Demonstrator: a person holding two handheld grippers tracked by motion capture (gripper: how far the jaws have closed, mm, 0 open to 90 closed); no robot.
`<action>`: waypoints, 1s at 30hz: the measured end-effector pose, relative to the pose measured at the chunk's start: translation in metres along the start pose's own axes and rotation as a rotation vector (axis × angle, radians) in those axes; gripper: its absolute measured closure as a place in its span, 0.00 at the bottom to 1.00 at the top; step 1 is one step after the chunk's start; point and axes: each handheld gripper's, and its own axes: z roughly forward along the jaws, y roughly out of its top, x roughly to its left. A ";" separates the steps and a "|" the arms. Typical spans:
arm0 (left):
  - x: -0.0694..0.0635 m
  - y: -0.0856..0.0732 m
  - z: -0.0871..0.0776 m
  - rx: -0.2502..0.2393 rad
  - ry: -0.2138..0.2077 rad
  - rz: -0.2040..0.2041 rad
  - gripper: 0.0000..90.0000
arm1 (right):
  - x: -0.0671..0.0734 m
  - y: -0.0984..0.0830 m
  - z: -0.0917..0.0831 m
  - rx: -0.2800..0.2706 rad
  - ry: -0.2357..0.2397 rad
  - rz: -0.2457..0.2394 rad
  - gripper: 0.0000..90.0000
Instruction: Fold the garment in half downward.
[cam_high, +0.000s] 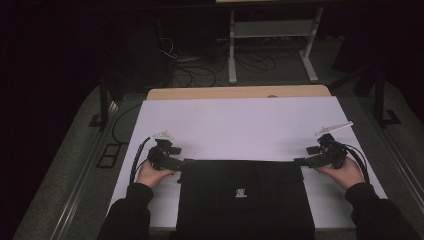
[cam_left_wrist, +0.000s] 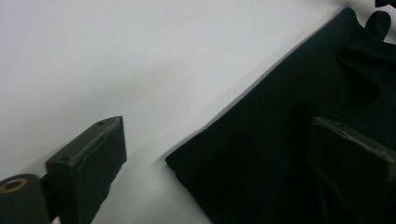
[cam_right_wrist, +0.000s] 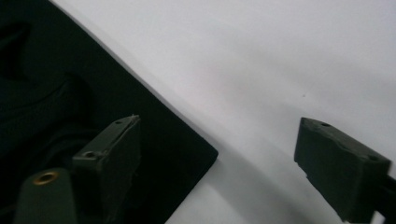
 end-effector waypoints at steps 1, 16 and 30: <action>0.000 0.000 0.000 0.004 -0.005 0.001 0.06 | 0.000 0.000 0.001 0.005 0.007 -0.006 0.20; 0.010 -0.009 -0.001 0.017 -0.007 0.001 0.33 | 0.001 -0.005 0.008 0.042 0.037 -0.041 0.53; 0.013 -0.011 0.003 0.018 -0.033 0.047 0.58 | 0.002 -0.007 0.015 0.071 0.080 -0.040 0.75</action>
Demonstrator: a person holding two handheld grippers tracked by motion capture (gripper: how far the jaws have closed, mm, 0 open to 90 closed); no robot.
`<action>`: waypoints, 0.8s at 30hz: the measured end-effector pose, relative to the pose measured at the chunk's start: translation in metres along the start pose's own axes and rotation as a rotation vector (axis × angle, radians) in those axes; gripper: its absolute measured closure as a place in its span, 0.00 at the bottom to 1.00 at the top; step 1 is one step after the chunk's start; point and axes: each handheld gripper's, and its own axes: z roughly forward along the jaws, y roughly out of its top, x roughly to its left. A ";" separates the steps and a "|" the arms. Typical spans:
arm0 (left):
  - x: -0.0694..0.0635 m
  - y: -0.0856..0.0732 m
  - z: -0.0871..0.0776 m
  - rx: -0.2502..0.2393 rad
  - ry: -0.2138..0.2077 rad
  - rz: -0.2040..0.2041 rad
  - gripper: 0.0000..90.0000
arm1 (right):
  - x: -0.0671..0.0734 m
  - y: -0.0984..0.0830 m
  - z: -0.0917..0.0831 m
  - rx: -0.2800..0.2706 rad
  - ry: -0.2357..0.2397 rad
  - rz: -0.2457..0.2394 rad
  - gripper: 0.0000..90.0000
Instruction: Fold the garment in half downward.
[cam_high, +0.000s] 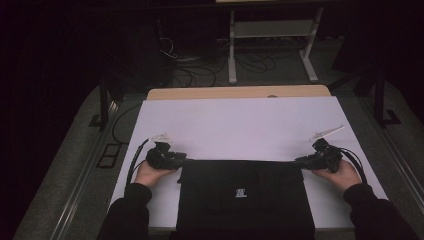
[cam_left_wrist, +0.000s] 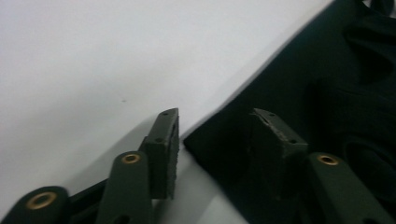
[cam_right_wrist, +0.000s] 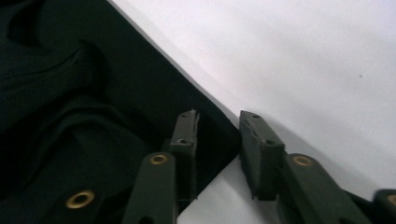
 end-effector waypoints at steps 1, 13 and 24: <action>-0.001 0.000 0.001 0.004 -0.003 0.008 0.60 | 0.000 0.000 0.000 0.001 0.004 0.001 0.77; -0.015 0.004 0.005 0.066 0.021 0.071 0.93 | 0.000 0.000 0.002 0.023 0.038 0.055 0.93; -0.027 0.009 -0.003 0.041 0.113 0.082 0.95 | 0.005 -0.001 0.001 0.008 -0.006 0.056 0.95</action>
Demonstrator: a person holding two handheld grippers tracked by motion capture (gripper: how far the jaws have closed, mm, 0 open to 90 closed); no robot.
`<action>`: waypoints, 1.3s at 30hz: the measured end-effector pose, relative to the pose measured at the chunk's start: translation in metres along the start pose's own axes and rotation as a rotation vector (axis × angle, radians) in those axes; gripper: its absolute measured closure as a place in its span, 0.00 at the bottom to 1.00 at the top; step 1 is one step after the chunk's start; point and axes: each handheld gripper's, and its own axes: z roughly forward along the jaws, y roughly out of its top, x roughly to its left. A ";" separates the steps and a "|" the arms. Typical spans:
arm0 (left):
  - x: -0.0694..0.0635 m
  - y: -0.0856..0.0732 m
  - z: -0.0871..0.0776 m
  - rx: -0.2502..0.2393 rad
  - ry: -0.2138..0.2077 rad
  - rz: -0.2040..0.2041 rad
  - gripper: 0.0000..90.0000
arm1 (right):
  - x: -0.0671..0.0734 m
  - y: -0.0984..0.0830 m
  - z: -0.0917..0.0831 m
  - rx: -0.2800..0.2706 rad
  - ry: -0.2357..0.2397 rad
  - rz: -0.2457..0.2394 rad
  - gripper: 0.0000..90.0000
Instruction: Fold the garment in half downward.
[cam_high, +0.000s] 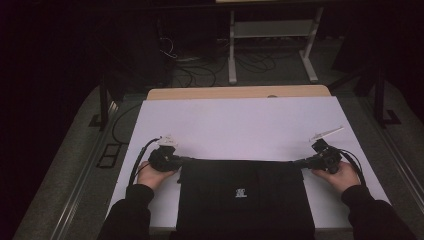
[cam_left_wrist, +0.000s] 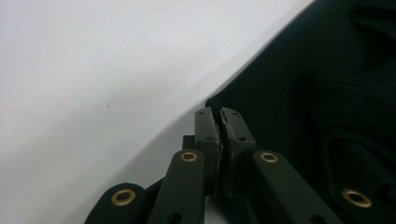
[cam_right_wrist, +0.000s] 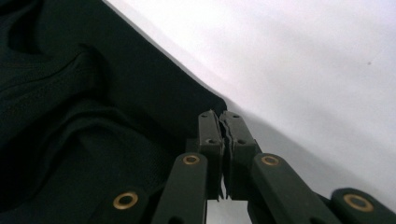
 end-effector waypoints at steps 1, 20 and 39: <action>0.000 0.001 -0.001 0.000 0.018 0.012 0.95 | 0.000 0.000 0.000 -0.006 -0.002 0.000 0.95; 0.007 0.025 -0.014 -0.037 0.176 0.090 0.95 | 0.002 0.022 -0.011 -0.086 -0.086 -0.021 0.96; 0.023 0.066 -0.019 -0.008 0.200 0.084 0.95 | -0.004 0.065 -0.022 -0.112 -0.106 -0.041 0.96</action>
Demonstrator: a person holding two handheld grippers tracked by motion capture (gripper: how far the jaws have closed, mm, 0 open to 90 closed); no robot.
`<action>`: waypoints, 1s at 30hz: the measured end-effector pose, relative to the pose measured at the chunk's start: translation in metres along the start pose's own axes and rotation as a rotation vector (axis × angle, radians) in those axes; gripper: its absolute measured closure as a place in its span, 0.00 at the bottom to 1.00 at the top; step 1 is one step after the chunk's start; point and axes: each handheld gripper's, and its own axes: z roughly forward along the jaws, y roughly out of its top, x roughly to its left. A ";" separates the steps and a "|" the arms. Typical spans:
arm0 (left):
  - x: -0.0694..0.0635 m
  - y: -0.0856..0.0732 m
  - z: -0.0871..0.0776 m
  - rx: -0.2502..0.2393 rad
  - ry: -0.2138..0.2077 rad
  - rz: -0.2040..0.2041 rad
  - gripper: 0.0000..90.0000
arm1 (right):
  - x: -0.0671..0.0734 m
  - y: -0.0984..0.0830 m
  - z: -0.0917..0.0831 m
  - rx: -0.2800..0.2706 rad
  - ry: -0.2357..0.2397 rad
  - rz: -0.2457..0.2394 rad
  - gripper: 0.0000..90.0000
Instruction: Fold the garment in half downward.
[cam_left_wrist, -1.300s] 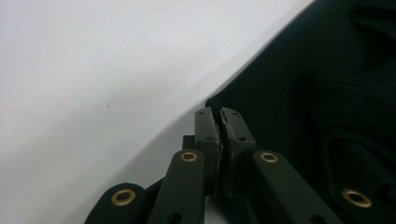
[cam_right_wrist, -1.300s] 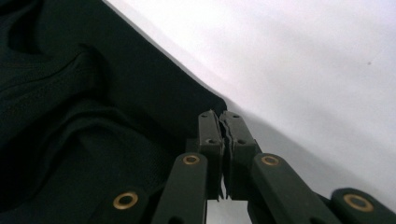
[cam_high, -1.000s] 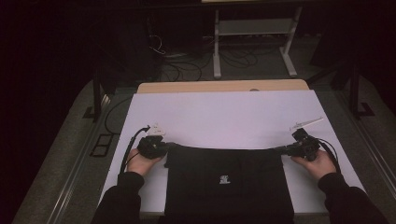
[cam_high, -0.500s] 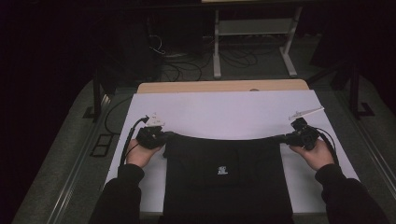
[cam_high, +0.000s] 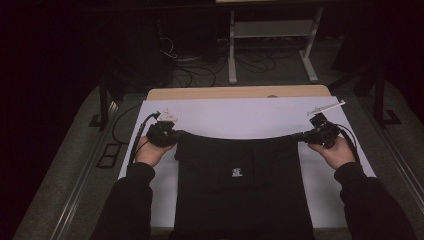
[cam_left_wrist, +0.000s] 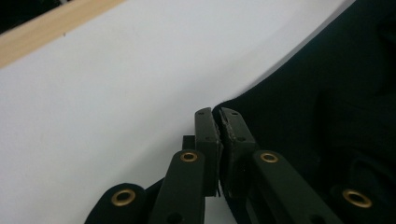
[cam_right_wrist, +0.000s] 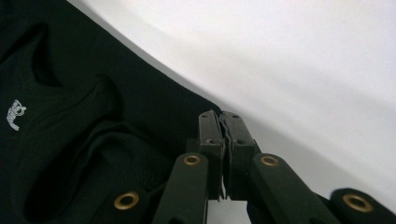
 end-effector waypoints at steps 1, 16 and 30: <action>0.000 0.003 0.000 0.002 0.003 0.006 0.95 | -0.001 0.002 -0.001 -0.004 -0.005 0.005 0.96; 0.019 0.032 0.008 -0.010 0.032 0.006 0.94 | -0.020 0.019 0.002 -0.025 -0.037 0.071 0.96; 0.035 0.042 0.016 -0.018 0.056 -0.037 0.94 | -0.030 0.042 0.008 -0.059 -0.075 0.083 0.95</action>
